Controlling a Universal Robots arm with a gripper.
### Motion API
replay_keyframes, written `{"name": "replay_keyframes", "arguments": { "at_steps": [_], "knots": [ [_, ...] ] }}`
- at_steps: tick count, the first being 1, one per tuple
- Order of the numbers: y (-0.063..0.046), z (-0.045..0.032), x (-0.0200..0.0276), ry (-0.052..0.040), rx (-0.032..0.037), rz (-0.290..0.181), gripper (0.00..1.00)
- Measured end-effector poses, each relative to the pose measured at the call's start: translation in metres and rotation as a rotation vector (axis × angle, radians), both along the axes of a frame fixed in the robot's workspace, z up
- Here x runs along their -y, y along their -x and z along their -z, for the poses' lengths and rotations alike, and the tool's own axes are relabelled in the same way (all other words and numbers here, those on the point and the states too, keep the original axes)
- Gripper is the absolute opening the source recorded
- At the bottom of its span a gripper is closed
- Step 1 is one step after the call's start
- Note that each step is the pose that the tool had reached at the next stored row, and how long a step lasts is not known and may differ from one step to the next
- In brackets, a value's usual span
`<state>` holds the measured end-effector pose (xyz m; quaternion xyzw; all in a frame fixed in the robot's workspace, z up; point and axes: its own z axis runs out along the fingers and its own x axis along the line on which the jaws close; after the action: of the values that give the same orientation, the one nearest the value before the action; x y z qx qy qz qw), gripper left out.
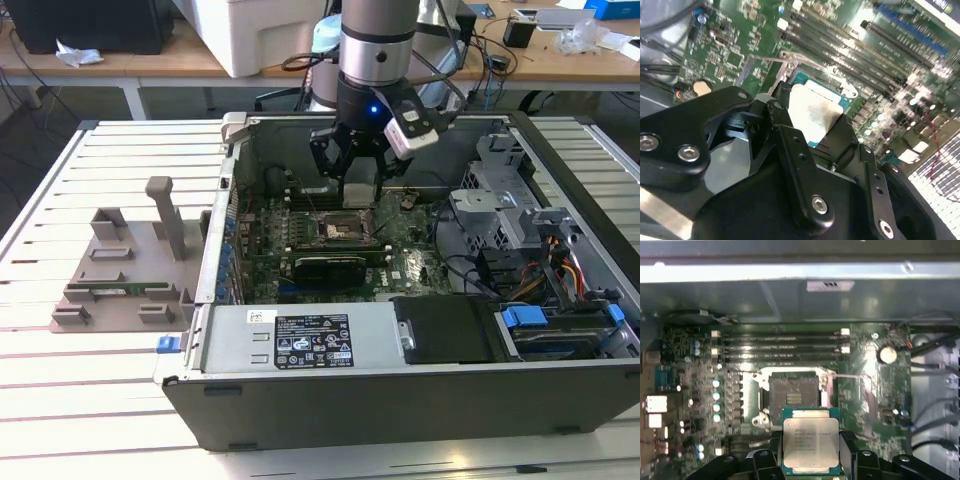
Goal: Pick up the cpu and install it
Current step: 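Pick up the cpu and move it towards the insertion slot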
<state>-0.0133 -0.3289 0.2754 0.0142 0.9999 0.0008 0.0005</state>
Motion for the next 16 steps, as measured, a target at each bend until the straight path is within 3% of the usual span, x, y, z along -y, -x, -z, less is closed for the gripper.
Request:
{"name": "replay_keyframes", "arguments": {
  "at_steps": [5,16],
  "knots": [
    [0.005,0.0117,-0.0025,0.0018,0.0000,0.000,0.54],
    [0.005,0.0124,-0.0025,0.0018,0.0000,0.000,0.54]
  ]
}}
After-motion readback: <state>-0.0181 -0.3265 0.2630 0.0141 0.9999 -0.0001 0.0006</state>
